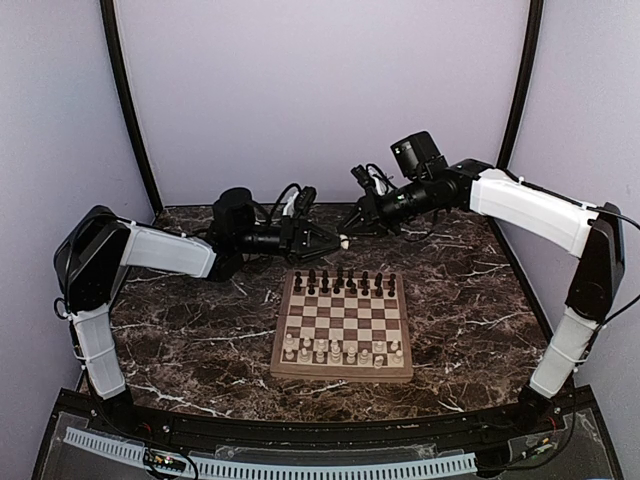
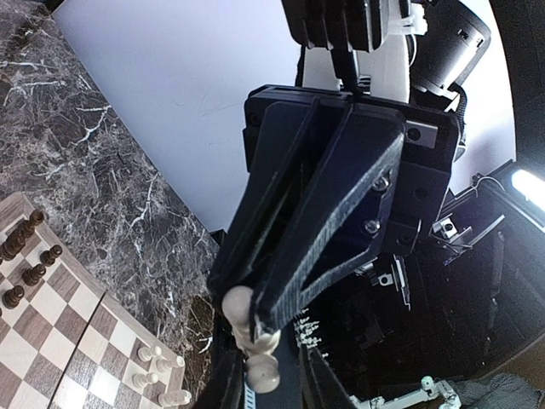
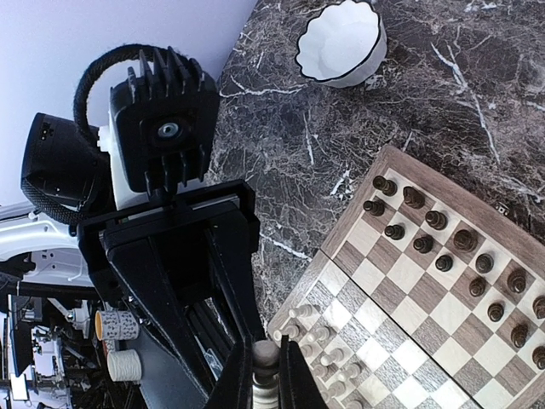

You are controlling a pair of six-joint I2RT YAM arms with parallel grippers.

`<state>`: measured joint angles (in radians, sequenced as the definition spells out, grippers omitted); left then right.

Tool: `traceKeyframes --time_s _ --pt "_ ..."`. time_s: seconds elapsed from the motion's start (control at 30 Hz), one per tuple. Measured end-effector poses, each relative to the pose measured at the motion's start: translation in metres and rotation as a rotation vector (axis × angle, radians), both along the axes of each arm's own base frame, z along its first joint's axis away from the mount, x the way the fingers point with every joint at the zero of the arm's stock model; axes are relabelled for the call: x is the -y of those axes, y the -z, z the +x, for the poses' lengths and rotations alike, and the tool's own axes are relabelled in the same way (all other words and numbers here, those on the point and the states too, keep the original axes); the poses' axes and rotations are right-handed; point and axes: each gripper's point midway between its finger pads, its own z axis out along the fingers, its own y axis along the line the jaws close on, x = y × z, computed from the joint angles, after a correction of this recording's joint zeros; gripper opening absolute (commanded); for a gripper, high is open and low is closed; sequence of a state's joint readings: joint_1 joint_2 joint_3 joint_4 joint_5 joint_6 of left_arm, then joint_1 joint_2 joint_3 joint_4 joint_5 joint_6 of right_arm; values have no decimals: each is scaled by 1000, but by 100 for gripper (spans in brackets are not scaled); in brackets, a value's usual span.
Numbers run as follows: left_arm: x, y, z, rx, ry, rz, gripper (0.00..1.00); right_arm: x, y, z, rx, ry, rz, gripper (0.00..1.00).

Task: Set up the chess pieces on the board
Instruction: Pass from the right arm to the left

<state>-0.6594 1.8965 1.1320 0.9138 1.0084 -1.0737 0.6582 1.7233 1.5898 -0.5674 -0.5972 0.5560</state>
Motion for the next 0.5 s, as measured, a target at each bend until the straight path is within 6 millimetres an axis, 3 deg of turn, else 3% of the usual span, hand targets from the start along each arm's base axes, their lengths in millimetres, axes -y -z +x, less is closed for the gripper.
traceKeyframes --time_s 0.33,0.5 --pt "2 6 10 -25 -30 44 18 1 7 -2 -14 0 -11 5" --pt "2 8 10 -28 -31 49 25 2 8 0 -9 9 -18 5"
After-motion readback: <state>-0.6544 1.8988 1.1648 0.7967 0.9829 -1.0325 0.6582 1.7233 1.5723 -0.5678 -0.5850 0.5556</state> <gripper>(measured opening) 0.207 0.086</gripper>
